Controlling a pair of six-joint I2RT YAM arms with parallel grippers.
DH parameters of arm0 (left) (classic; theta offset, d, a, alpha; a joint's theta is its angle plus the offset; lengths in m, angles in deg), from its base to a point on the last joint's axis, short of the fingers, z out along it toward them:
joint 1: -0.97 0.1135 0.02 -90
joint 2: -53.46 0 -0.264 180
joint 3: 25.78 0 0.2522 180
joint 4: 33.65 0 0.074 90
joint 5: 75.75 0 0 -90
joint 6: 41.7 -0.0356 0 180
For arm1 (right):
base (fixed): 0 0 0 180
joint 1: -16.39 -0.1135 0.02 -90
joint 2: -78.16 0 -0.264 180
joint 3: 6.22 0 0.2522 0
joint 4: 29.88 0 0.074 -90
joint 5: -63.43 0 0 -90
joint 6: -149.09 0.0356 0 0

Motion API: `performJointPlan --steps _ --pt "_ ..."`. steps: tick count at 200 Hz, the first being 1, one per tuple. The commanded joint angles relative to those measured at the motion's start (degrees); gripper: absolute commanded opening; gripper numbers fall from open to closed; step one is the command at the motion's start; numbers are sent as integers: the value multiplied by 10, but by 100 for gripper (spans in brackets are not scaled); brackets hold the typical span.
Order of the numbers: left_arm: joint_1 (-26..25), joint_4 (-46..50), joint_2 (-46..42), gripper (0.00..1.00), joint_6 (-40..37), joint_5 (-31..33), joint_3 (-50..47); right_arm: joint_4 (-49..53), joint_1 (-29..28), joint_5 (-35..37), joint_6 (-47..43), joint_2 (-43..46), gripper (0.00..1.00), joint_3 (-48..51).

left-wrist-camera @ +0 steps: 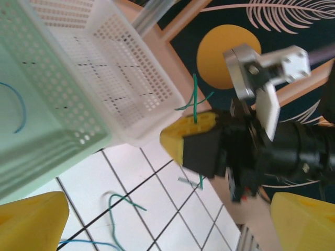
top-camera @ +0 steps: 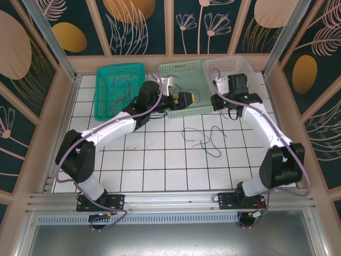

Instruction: Untangle the cables

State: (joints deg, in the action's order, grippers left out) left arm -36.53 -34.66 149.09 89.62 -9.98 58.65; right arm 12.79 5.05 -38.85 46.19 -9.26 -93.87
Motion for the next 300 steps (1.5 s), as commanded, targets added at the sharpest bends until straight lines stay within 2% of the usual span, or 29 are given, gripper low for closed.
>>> performJointPlan --steps 1,34,72,104,143,185,223,246,253,262,300 --pt "1 43 -16 98 -38 26 -22 35 29 32 -58 -73 0 -64" --pt "1 48 -18 98 -36 24 -45 58 42 56 -69 -169 0 -184" --pt "1 32 -27 98 -26 35 -69 60 50 98 -50 -244 0 -245" --pt "1 36 -22 99 -28 29 -66 13 51 122 -44 -277 0 -250" --pt "0 32 -21 98 -23 24 -74 32 57 110 -47 -328 0 -295" --pt "1 37 -16 98 -27 25 -69 39 66 66 -27 -360 0 -293" --pt "0 44 -6 98 -31 16 -58 46 67 54 -13 -365 26 -293" --pt "1 47 -2 98 -35 12 -55 44 72 47 -5 -361 29 -291" --pt "1 47 -4 99 -36 13 -56 46 74 45 -1 -361 34 -291" --pt "0 50 -5 99 -37 13 -56 50 75 45 4 -359 45 -294" --pt "0 54 -9 99 -43 15 -61 58 75 47 53 -325 59 -299"
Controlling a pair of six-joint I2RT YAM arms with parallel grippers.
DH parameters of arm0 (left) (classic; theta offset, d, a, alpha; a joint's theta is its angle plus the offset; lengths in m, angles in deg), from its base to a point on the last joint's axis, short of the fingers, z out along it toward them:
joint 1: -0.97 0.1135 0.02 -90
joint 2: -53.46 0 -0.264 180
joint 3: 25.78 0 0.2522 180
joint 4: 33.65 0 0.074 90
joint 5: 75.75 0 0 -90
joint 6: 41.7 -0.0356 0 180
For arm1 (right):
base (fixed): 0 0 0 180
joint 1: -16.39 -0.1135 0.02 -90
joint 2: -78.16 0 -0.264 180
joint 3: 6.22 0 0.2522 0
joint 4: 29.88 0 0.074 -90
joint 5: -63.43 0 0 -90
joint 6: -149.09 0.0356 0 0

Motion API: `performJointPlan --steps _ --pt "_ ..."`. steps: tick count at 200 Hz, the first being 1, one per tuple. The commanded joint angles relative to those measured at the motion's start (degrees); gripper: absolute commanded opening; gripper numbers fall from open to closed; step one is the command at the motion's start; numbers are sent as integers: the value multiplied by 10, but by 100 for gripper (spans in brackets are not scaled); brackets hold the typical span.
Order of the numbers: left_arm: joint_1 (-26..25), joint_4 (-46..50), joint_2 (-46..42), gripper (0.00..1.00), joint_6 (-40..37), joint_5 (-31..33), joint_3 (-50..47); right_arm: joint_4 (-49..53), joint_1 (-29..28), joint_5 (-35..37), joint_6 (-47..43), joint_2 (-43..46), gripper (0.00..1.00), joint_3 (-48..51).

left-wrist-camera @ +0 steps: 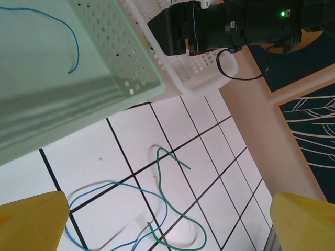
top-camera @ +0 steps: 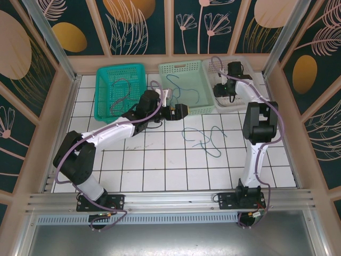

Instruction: Untangle the cables

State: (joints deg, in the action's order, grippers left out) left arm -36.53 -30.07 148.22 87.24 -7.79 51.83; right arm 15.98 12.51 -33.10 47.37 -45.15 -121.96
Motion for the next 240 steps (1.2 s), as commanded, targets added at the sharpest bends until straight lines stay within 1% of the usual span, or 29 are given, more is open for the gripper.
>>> performJointPlan --steps 1,19,39,77,94,121,142,152,163,178,190,207,240 --pt "0 8 0 99 -20 -7 7 26 0 -10 43 35 59 -18" --pt "0 19 1 99 -30 -5 10 32 -1 -8 74 68 64 -9" --pt "1 41 3 98 -49 1 16 29 -6 5 116 122 65 28" --pt "0 88 13 98 -95 7 20 6 -10 14 205 259 65 167" --pt "0 107 17 98 -117 5 22 7 -13 -9 255 322 64 233" --pt "0 128 25 98 -139 3 25 48 -50 4 317 395 62 333" --pt "0 142 31 94 -146 -4 34 87 -91 20 376 424 60 407" --pt "0 156 55 90 -146 2 40 93 -108 30 407 440 60 440" --pt "0 168 64 86 -150 1 44 87 -121 35 436 460 59 475" --pt "1 173 71 83 -152 -1 44 52 -137 8 463 480 58 520" --pt "0 175 75 81 -151 -1 43 39 -156 3 475 478 57 535" --pt "0 178 74 80 -146 6 40 53 -170 5 493 460 57 541" --pt "0 171 70 80 -142 5 35 85 -176 51 517 468 54 563"
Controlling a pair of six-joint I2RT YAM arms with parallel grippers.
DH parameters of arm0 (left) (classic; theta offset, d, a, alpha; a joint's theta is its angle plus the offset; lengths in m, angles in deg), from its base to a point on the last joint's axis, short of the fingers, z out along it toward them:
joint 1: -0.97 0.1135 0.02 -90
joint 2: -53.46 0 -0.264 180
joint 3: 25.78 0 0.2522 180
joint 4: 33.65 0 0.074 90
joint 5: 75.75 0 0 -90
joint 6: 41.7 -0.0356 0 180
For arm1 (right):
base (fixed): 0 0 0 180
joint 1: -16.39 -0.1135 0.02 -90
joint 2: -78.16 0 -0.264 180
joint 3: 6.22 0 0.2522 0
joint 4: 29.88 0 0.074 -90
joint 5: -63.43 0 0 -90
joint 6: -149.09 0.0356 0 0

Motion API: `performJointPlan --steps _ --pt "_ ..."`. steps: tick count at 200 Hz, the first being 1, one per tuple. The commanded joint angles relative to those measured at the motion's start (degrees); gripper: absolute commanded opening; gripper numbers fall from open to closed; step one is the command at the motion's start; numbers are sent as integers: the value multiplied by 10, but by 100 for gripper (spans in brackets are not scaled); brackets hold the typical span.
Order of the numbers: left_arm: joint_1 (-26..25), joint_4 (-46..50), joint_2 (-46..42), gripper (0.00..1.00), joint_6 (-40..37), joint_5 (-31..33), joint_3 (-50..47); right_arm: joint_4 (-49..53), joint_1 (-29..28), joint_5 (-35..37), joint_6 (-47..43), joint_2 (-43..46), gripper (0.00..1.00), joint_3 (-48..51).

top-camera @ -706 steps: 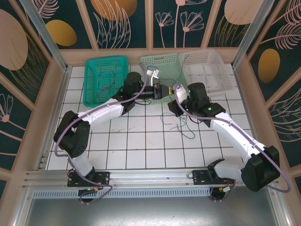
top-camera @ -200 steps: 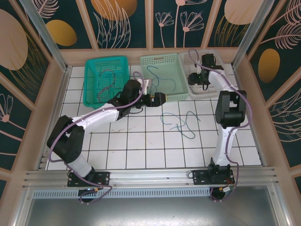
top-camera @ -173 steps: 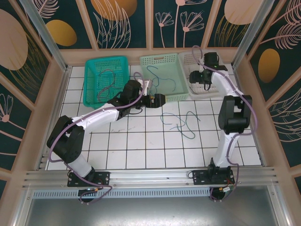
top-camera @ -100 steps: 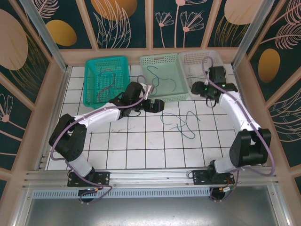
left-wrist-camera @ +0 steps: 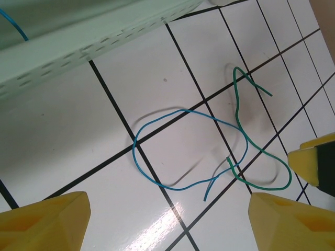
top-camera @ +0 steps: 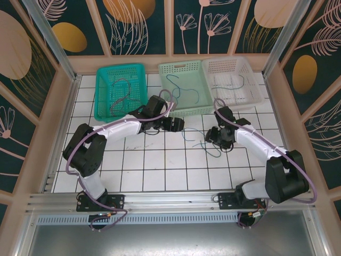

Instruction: Untangle the cables

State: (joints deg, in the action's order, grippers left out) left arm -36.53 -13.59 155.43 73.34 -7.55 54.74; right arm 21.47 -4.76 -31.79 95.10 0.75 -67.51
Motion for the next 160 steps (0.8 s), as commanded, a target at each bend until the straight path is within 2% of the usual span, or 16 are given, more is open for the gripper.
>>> performJointPlan --steps 1,66,120,160 --pt "0 6 -3 80 -3 2 6 31 -3 39 40 9 54 19" --pt "0 -2 -12 80 -2 -3 -1 62 -2 31 70 13 53 62" --pt "-1 -14 -15 80 3 -10 -9 21 10 18 87 9 53 99" --pt "0 -13 -22 81 0 -8 -13 -18 18 23 103 6 39 123"
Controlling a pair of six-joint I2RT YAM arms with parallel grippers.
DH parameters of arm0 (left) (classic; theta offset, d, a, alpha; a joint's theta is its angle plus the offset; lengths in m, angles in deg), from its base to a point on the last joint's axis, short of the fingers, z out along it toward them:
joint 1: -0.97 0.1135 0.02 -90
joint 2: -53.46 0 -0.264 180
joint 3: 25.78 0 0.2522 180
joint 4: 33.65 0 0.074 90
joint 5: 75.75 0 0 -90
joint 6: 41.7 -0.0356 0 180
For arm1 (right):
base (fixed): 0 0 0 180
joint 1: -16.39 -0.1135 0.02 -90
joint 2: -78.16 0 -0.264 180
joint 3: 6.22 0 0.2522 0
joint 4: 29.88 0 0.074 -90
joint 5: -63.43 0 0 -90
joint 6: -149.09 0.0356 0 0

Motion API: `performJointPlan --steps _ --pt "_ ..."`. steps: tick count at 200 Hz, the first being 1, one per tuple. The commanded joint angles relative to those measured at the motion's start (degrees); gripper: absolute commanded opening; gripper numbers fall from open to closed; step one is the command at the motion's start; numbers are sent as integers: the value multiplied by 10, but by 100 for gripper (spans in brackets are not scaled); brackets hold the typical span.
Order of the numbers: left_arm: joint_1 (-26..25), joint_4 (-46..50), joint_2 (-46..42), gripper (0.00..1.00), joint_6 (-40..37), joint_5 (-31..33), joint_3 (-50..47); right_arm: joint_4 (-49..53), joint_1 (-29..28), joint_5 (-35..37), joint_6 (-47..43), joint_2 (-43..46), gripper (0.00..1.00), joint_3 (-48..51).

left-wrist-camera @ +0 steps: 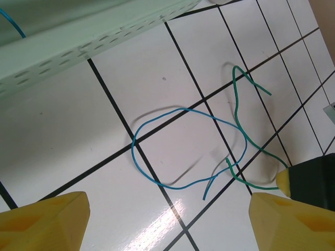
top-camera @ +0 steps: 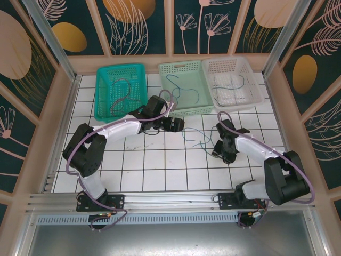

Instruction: Untangle the cables

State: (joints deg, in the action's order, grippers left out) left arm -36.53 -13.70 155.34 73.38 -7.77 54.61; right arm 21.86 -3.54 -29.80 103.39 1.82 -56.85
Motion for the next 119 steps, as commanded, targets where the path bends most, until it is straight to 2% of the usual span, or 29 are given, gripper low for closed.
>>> performJointPlan --steps 1,50,93,119 --pt "0 -13 -22 80 0 -6 -12 -22 6 4 20 -5 38 17" --pt "0 -13 -21 81 -4 -8 -11 -52 15 20 23 27 0 34" --pt "0 -28 -33 81 6 -7 0 21 -6 94 15 113 0 -25" --pt "1 -89 -52 85 38 -40 23 19 -29 105 -9 154 0 -59"
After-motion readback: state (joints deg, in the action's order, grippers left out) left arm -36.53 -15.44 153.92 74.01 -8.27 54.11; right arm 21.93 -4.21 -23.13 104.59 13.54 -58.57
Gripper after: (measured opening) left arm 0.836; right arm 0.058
